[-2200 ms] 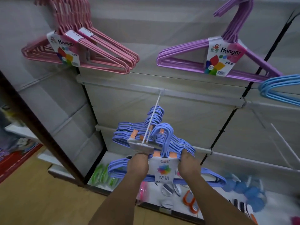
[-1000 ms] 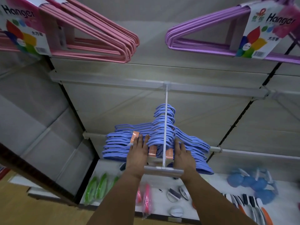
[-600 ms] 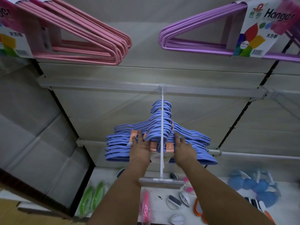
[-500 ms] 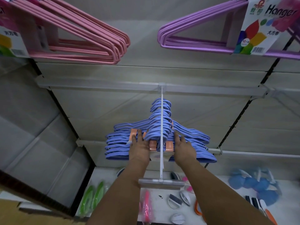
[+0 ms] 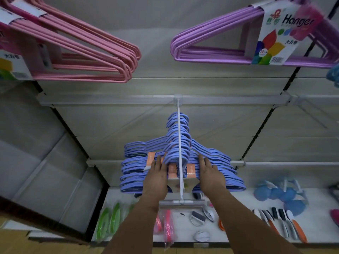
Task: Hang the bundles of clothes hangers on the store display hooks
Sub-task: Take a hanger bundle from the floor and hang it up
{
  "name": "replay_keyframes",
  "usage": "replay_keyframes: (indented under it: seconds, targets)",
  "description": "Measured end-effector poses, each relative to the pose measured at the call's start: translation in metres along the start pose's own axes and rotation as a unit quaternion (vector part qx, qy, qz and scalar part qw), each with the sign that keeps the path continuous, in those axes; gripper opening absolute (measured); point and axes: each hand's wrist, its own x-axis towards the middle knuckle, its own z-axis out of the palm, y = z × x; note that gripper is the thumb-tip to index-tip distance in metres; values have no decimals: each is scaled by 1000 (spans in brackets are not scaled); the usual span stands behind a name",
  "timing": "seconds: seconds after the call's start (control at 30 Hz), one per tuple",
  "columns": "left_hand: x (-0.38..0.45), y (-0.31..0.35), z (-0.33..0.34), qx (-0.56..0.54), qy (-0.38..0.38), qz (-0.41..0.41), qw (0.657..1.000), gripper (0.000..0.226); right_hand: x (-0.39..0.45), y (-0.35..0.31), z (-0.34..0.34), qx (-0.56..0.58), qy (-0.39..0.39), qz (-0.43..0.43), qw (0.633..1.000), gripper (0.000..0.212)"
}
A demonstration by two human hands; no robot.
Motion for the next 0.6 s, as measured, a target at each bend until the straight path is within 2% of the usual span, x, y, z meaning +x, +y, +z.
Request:
replay_keyframes:
  seconds: [0.17,0.33,0.4,0.47,0.6]
  targets:
    - [-37,7,-1,-39,21,7,999,83,-31,5,-1,8,12,8,1000,83]
    - [-79,25,-5,-74,-9,-31,997,71,-74,23,-9,43,25,38,998,77]
    - [-97,41,-5,-57,-56,-16,997,58,-94,36,-13,60,27,54,996,75]
    - [-110,55,-9,-40,-73,-10,997,48,-115,52,-16,81,29,63,994,72]
    - [-123,102,-18,-43,-54,33,997,65,-165,95,-21,92,46,104,989,65]
